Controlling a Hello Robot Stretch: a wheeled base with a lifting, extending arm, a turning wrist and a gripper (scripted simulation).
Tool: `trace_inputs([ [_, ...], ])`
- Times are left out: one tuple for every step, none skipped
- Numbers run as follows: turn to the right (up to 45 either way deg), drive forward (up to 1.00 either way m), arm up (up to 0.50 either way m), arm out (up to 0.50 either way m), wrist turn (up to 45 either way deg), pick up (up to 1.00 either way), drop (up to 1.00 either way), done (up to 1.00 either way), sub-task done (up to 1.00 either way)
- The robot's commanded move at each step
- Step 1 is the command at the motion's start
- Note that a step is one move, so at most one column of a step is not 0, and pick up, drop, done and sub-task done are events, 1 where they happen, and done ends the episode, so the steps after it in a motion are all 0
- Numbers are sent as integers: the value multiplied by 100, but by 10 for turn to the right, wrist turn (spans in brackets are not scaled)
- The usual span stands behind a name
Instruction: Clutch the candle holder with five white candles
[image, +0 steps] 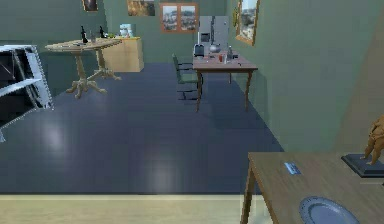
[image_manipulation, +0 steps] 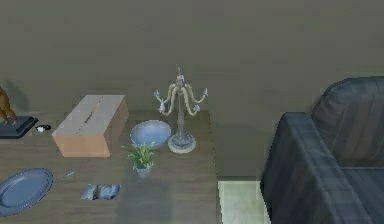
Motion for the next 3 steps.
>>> trace_inputs([
  [0,0,50,0,0,0,0,0,0],
  [0,0,38,0,0,0,0,0,0],
  [0,0,0,38,0,0,0,0,0],
])
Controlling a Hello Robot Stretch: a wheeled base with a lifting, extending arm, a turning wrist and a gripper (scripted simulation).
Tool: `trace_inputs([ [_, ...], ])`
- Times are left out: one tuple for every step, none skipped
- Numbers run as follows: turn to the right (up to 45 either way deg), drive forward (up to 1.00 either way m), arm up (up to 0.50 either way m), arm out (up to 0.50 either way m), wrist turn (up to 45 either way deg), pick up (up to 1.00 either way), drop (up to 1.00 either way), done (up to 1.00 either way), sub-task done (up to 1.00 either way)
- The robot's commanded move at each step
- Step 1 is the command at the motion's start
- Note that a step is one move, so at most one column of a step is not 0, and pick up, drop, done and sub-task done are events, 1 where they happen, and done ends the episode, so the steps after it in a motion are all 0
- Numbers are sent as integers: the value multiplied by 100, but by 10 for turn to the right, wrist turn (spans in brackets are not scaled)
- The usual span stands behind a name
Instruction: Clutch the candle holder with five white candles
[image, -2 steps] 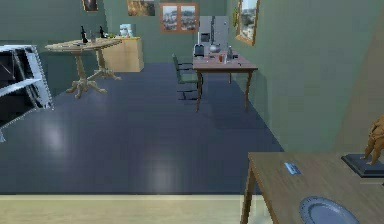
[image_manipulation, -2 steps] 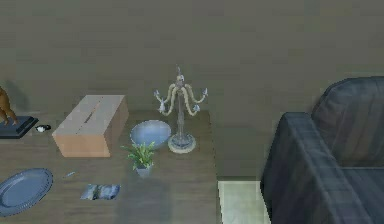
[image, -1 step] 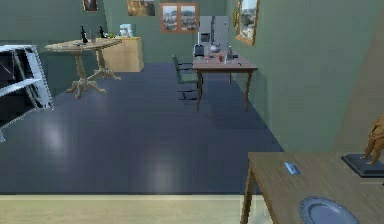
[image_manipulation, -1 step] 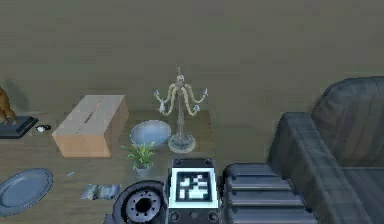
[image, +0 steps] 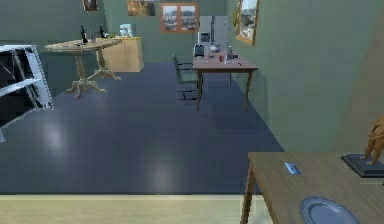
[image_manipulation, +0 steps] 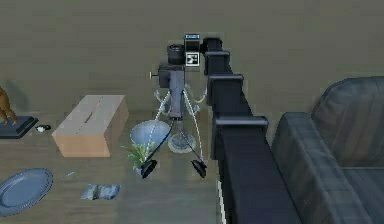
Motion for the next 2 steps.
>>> trace_inputs([
  [0,0,0,0,450,0,0,0,0],
  [0,0,0,0,450,0,0,0,0],
])
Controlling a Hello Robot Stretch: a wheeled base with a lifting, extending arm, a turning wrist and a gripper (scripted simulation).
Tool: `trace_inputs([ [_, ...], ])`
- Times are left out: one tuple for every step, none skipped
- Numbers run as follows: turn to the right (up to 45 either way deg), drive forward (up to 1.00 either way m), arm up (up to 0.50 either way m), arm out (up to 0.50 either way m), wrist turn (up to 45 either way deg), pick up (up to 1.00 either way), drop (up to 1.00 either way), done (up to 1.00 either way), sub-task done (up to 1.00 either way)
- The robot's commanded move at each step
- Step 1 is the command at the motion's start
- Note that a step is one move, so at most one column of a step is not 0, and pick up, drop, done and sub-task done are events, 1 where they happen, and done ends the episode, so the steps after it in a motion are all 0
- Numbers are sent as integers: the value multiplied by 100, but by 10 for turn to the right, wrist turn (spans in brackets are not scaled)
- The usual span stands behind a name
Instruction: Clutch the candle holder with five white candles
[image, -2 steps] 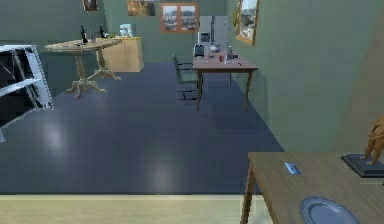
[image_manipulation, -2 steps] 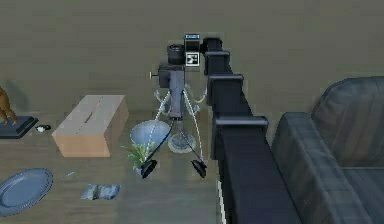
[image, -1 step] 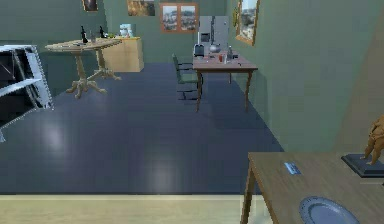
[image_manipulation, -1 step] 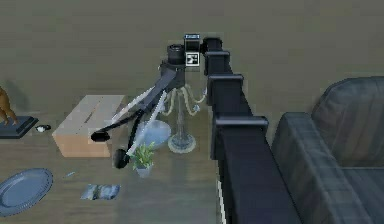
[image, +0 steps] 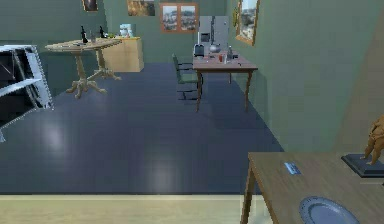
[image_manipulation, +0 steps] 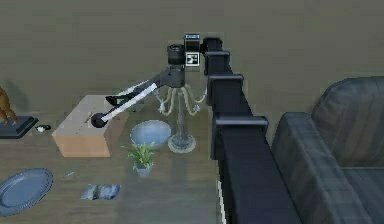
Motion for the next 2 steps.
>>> trace_inputs([
  [0,0,0,0,450,0,0,0,0],
  [0,0,0,0,210,0,0,0,0],
])
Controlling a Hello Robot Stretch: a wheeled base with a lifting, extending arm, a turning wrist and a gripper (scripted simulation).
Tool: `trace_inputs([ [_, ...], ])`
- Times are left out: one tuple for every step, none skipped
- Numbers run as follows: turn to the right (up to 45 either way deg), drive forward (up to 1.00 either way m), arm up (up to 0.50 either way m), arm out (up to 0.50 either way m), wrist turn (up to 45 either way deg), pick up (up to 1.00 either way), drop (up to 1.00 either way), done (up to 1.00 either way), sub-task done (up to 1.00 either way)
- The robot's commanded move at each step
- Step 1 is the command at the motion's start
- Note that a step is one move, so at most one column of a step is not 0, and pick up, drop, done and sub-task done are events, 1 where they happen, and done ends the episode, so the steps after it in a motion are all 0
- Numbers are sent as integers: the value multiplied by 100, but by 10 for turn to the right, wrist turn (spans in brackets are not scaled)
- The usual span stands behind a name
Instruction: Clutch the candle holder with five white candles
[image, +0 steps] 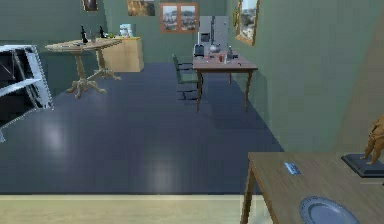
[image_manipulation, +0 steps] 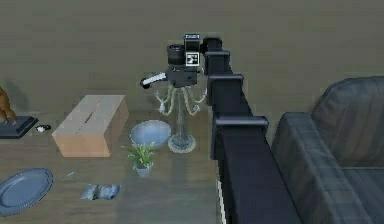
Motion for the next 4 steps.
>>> trace_inputs([
  [0,0,-10,0,0,0,0,0,0],
  [0,0,0,0,0,100,0,0,0],
  [0,0,10,0,0,0,0,0,0],
  [0,0,0,0,0,0,0,100,0],
])
